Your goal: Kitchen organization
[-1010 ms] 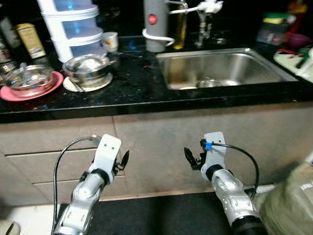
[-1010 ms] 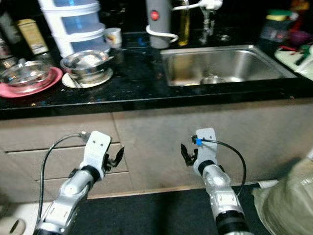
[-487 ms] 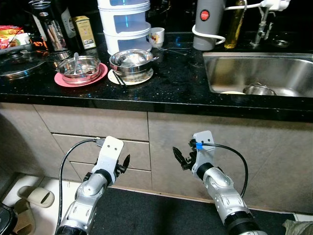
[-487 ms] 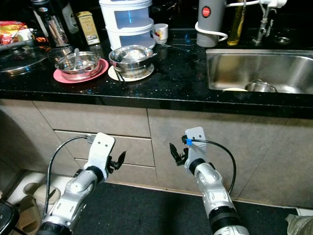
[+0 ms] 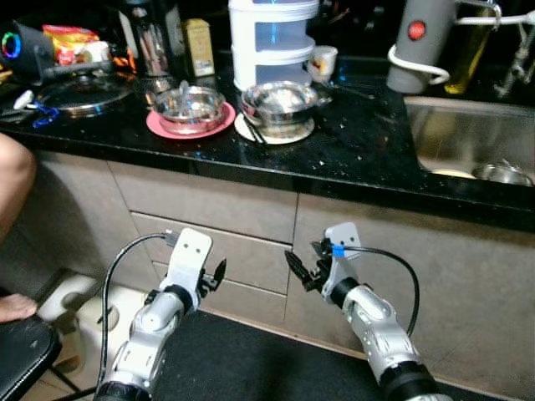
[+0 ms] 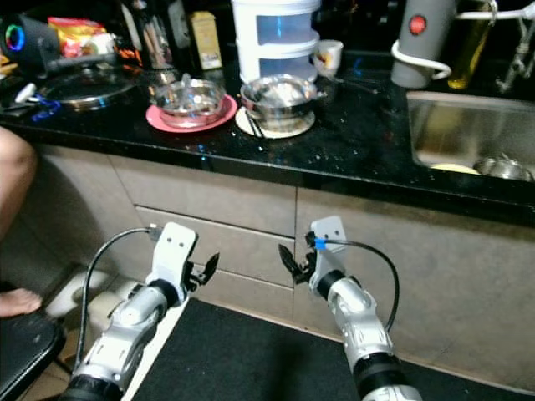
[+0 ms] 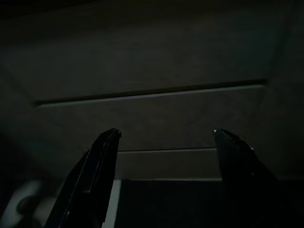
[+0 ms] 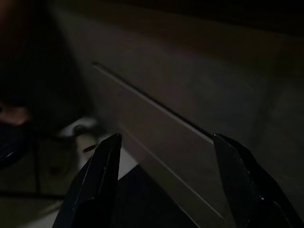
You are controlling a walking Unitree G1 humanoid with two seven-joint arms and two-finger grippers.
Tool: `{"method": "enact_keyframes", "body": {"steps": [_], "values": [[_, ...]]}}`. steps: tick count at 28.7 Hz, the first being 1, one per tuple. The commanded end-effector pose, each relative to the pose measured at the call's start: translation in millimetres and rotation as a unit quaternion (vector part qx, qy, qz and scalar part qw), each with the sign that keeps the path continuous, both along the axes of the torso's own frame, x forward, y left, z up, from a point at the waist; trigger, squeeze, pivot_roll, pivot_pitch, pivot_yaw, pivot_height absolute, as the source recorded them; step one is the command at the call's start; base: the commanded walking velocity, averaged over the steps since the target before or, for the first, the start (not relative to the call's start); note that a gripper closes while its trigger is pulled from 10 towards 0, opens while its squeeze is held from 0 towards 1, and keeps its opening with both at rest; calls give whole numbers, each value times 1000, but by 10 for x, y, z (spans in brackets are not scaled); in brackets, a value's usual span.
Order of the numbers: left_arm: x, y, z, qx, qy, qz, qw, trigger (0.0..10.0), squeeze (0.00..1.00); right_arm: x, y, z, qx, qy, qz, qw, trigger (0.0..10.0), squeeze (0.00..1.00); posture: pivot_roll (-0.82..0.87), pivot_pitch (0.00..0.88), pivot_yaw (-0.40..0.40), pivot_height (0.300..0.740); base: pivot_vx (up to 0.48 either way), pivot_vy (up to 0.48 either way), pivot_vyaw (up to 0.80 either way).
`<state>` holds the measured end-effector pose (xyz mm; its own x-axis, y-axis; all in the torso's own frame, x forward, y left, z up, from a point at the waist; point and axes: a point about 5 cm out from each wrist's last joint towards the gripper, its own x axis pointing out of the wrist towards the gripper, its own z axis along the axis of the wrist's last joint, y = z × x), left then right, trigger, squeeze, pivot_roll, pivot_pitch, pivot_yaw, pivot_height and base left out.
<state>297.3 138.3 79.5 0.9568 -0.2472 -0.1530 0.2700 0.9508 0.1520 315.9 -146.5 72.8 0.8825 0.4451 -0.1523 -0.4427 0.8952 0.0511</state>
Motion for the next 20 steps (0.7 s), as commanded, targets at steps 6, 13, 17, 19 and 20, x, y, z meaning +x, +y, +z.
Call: {"method": "enact_keyframes", "body": {"steps": [6, 13, 17, 19, 20], "values": [[-12, 4, -18, -3, -1, -5, 1000, 10000, 0, -3, 32, -20, 9, 3, 7, 1000, 10000, 0, -14, 0, -8, 740, 0, 0, 800], [-16, 80, 78, -23, -36, 17, 999, 10000, 0, 12, 17, -16, 26, 8, 2, 1000, 10000, 0, -22, 0, -6, 740, 0, 0, 604], [-22, 120, 139, -37, -53, 34, 997, 10000, 0, 20, -22, 1, 47, 7, -8, 999, 10000, 0, -23, 0, -8, 740, 0, 0, 0], [-25, 116, 154, -36, -58, 32, 997, 10000, 0, 20, -19, 8, 51, 5, -7, 999, 10000, 0, -25, 0, -6, 740, 0, 0, 0], [-29, 107, 170, -34, -63, 28, 997, 10000, 0, 19, -15, 14, 55, 4, -5, 998, 10000, 0, -25, 0, -5, 740, 0, 0, 0]]}}
